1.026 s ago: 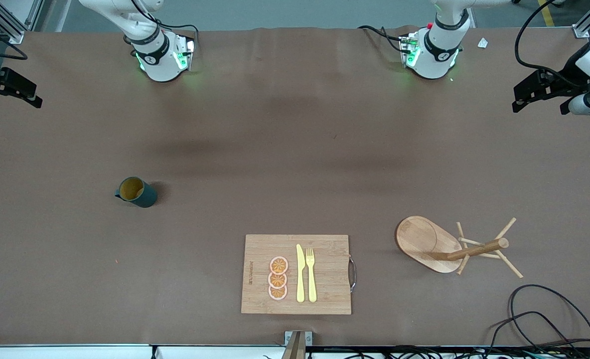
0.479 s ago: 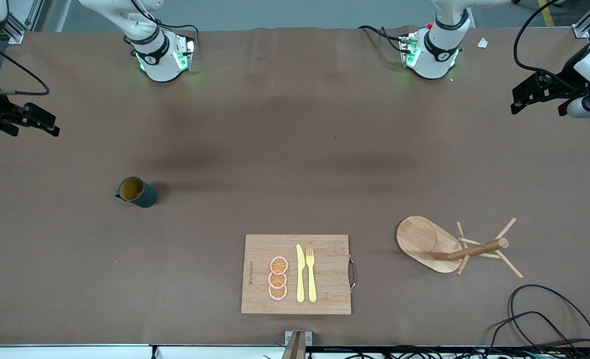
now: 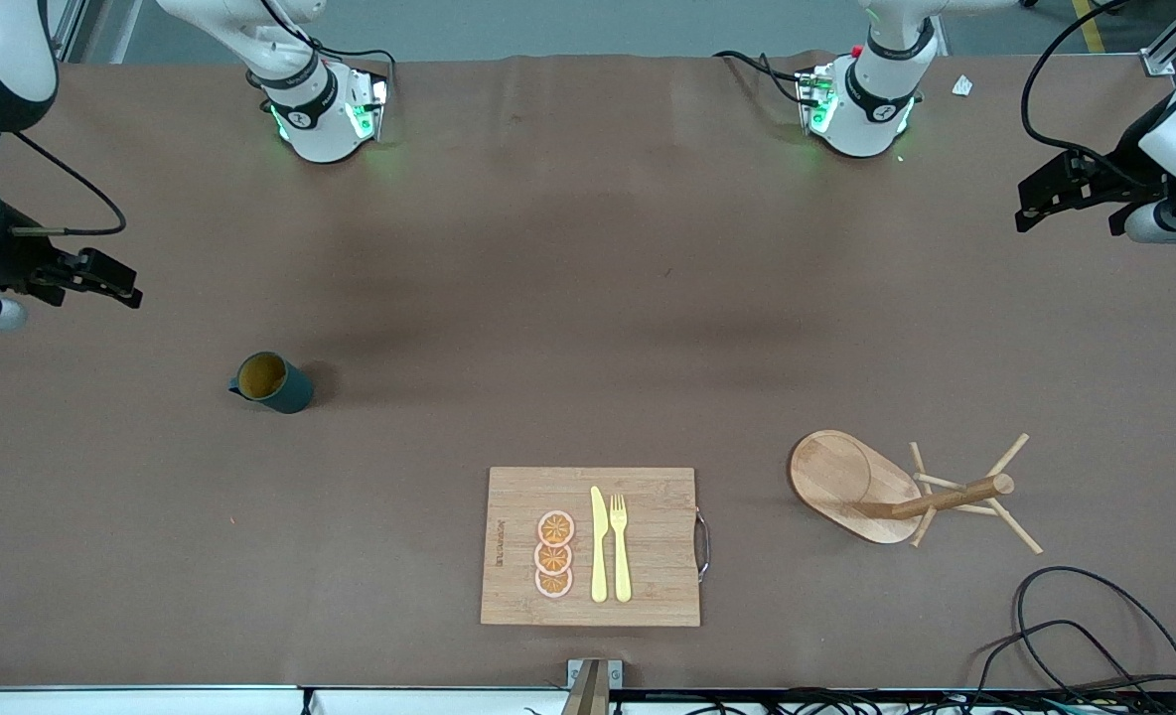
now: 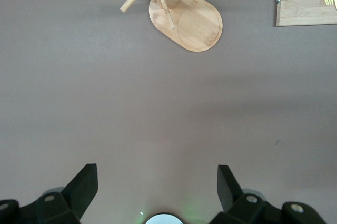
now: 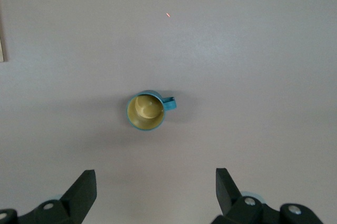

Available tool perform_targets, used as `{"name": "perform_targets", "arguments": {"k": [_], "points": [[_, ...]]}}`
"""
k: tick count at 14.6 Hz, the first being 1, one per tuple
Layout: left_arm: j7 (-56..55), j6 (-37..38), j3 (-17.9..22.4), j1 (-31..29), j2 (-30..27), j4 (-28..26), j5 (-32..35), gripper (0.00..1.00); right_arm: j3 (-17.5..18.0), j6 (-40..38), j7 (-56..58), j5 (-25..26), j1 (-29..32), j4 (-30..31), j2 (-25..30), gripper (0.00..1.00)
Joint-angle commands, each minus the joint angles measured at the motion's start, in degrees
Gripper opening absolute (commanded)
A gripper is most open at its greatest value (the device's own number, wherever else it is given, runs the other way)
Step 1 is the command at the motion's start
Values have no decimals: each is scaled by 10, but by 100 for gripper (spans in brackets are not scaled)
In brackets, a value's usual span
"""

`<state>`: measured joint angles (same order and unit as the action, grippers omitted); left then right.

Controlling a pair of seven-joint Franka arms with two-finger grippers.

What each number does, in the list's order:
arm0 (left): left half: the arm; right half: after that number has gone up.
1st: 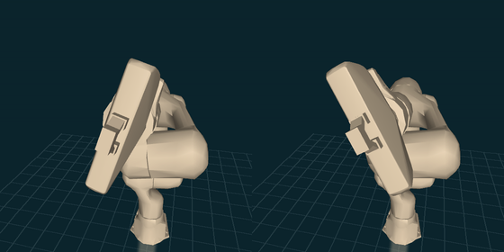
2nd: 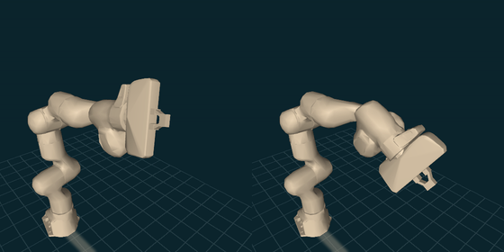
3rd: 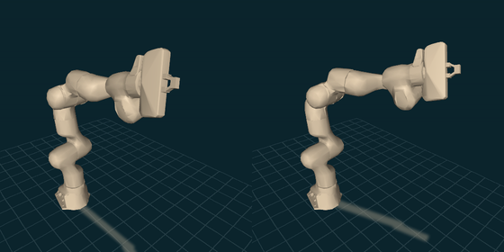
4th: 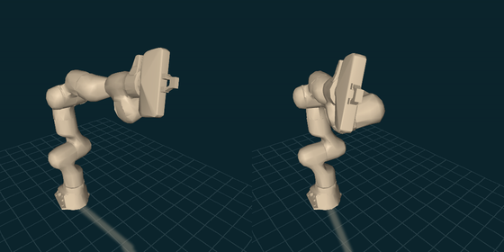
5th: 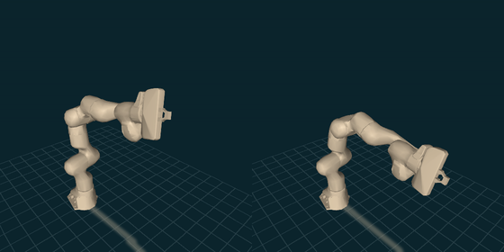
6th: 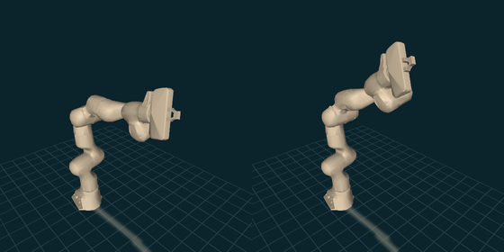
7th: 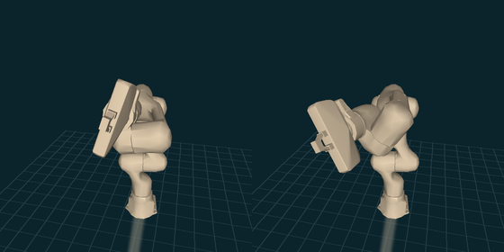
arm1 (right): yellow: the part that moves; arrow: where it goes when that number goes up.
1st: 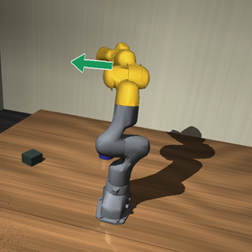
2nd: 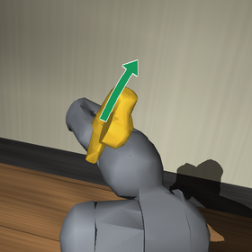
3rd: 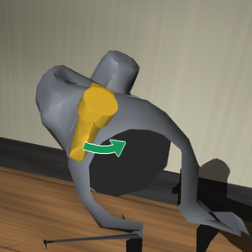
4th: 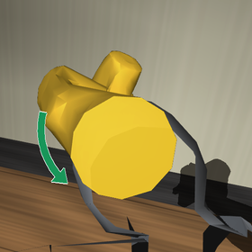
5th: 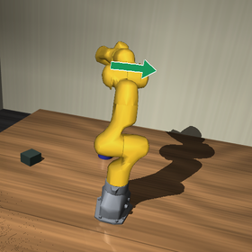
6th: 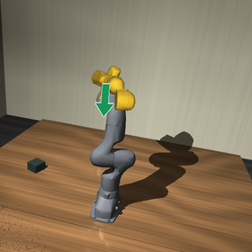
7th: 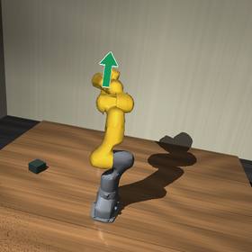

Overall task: Pass cup and hang on rack
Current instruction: 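Move the right gripper toward the teal mug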

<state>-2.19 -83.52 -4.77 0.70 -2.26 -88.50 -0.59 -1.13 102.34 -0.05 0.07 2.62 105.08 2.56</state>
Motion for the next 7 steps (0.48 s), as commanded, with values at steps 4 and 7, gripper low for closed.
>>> {"name": "perform_targets", "arguments": {"k": [4,7], "points": [[-8,1,1,-5,12,14,-5,100,0,65,-50,-3,-35,10,-50,100],[-8,1,1,-5,13,13,-5,100,0,101,-50,-3,-35,11,-87,100]]}}
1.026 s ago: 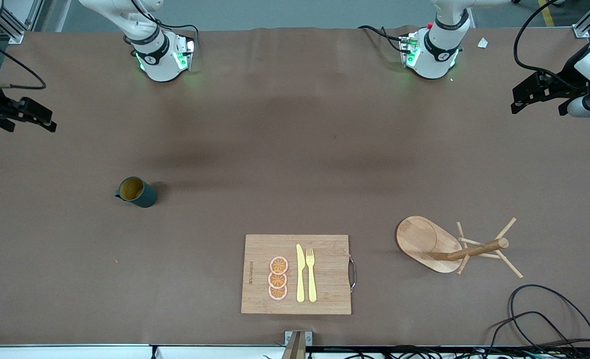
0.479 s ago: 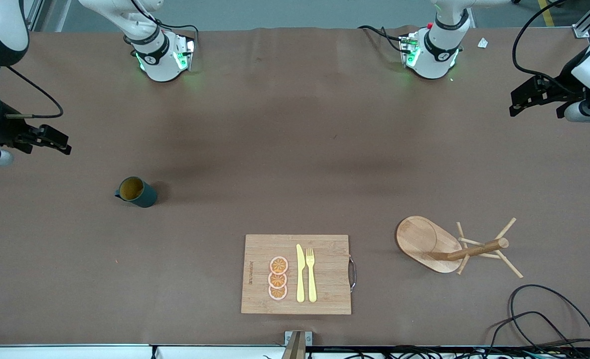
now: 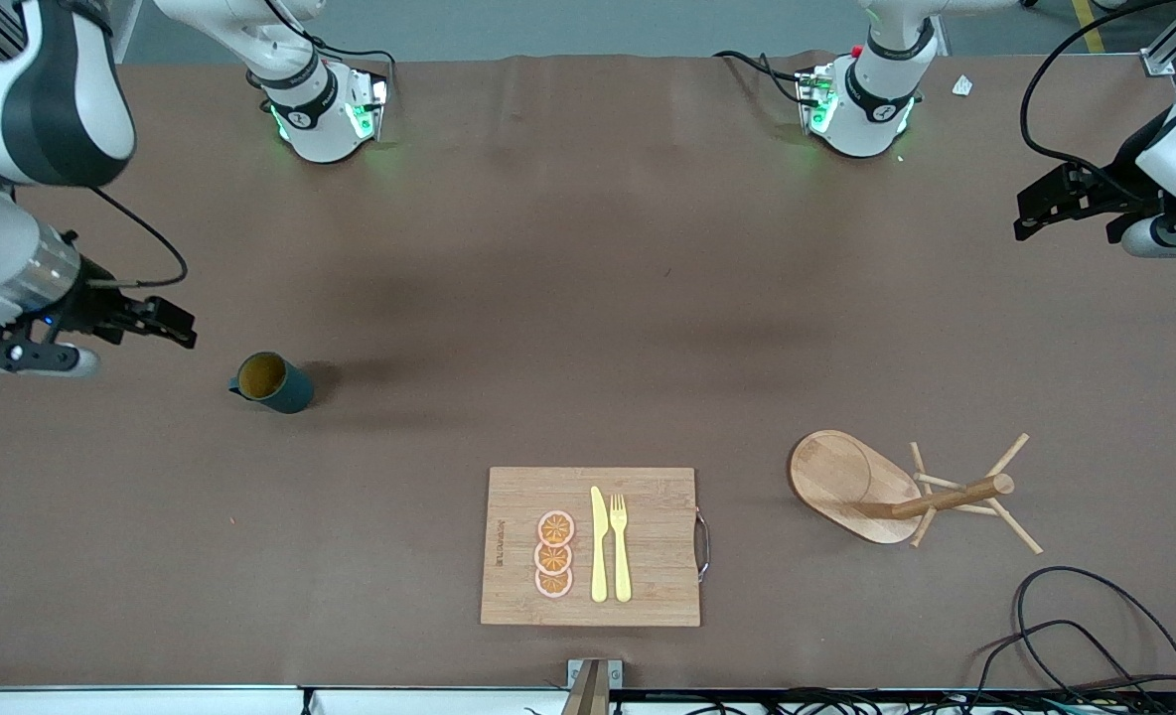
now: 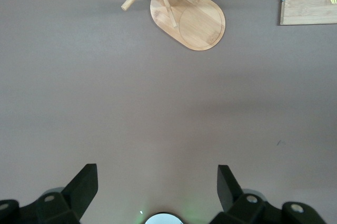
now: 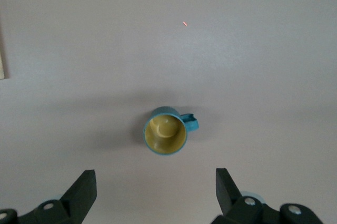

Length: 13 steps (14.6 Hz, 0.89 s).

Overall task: Pass cup and hang on rack
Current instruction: 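Move the right gripper toward the teal mug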

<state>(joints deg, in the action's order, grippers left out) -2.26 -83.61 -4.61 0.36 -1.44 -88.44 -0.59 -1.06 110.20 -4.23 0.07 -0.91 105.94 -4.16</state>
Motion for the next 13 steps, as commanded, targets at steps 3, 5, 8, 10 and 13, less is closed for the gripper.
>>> {"name": "perform_targets", "arguments": {"k": [3,5,8,10,13], "points": [[-7,-3,0,-2,6,11,-3,100,0,80,-9,-4,5,29,-46,100],[-7,-5,0,-2,8,11,-3,100,0,119,-9,-4,4,57,-49,100],[-7,-5,0,-7,13,12,-3,100,0,146,-10,-13,0,72,-58,100],[-7,-5,0,-10,14,12,-4,100,0,152,-10,-14,0,83,-61,100],[-7,-5,0,-11,14,10,-3,100,0,151,-10,-14,-2,103,-65,100]]}}
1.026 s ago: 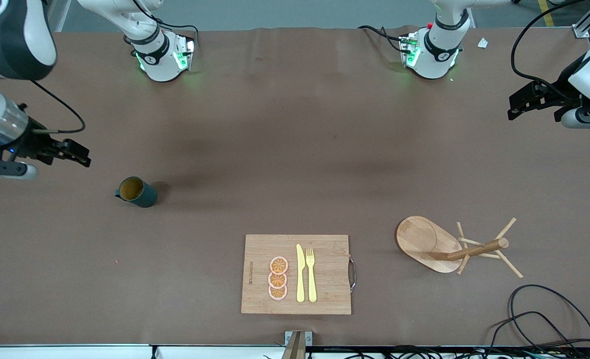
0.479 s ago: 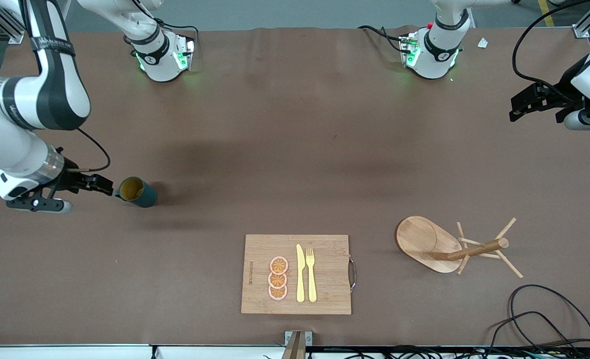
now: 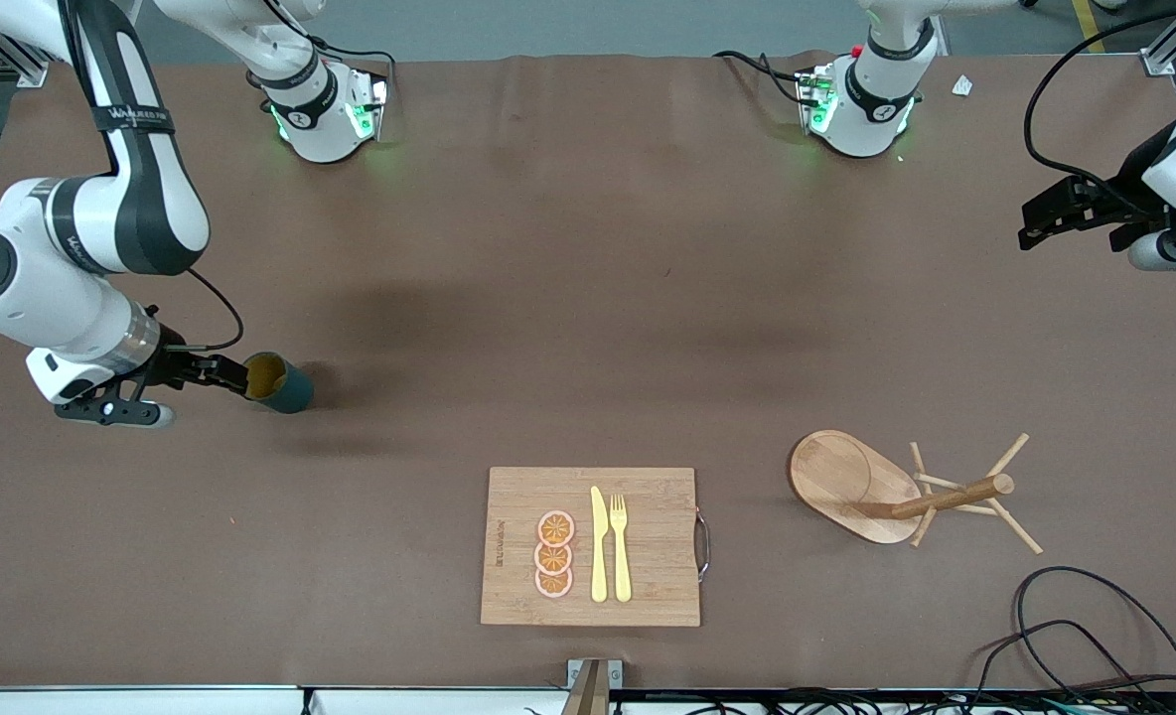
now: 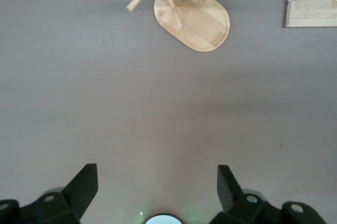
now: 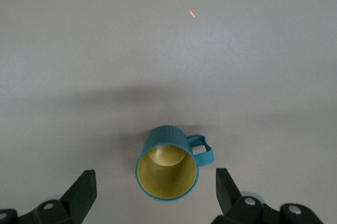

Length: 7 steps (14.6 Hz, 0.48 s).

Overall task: Pass cup and hang on rack
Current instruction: 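Move the right gripper toward the teal mug, then lower the right gripper onto the teal mug rim and close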

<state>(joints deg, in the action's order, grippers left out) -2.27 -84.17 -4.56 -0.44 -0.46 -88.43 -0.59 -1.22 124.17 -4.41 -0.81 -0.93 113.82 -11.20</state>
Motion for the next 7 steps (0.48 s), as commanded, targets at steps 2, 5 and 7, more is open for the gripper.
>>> {"name": "perform_targets", "arguments": {"k": [2,5,7], "points": [[-7,1,-1,-3,4,10,-2,100,2,9,-9,-5,-5,28,6,100],[-7,1,-1,-8,4,8,-2,100,2,6,-30,-5,-28,29,-4,100],[-6,1,-1,-9,5,8,-3,100,1,9,-54,-5,-51,36,-11,100]]}}
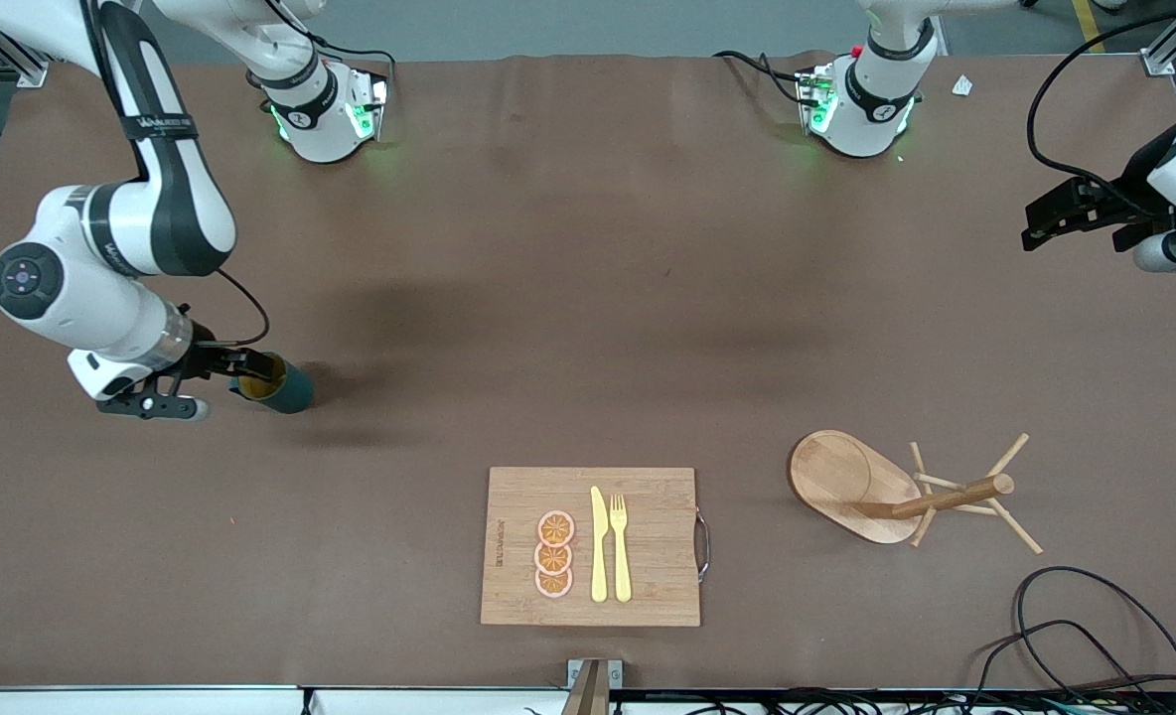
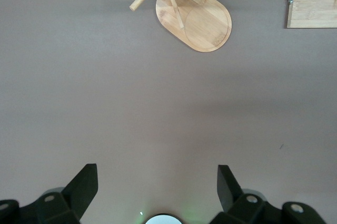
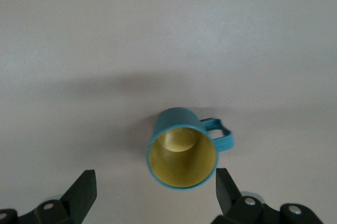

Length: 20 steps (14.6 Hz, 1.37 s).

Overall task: Pass cup and hang on rack
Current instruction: 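Lower the right gripper onto the teal mug rim and close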

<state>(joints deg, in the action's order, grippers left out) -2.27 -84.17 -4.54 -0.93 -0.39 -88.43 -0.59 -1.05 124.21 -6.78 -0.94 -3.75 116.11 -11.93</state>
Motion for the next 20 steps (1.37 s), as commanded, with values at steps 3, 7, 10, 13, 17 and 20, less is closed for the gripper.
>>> {"name": "perform_targets", "arguments": {"k": [3,7,10,13,17,20], "points": [[-5,1,-1,-4,8,8,-3,100,-1,18,-39,-4,-28,17,-11,100],[-5,1,-1,-4,12,8,-3,100,-1,79,-39,-4,-20,53,-10,100],[-5,1,-1,-4,14,7,-2,100,-1,91,-39,-4,-18,57,-14,100],[-5,1,-1,-3,19,8,-2,100,-1,105,-39,-4,-17,75,-17,100],[-5,1,-1,-3,20,8,-4,100,-1,143,-39,-4,-11,97,-22,100],[-5,1,-1,-4,20,9,-4,100,-1,147,-39,-4,-8,95,-28,100]]}}
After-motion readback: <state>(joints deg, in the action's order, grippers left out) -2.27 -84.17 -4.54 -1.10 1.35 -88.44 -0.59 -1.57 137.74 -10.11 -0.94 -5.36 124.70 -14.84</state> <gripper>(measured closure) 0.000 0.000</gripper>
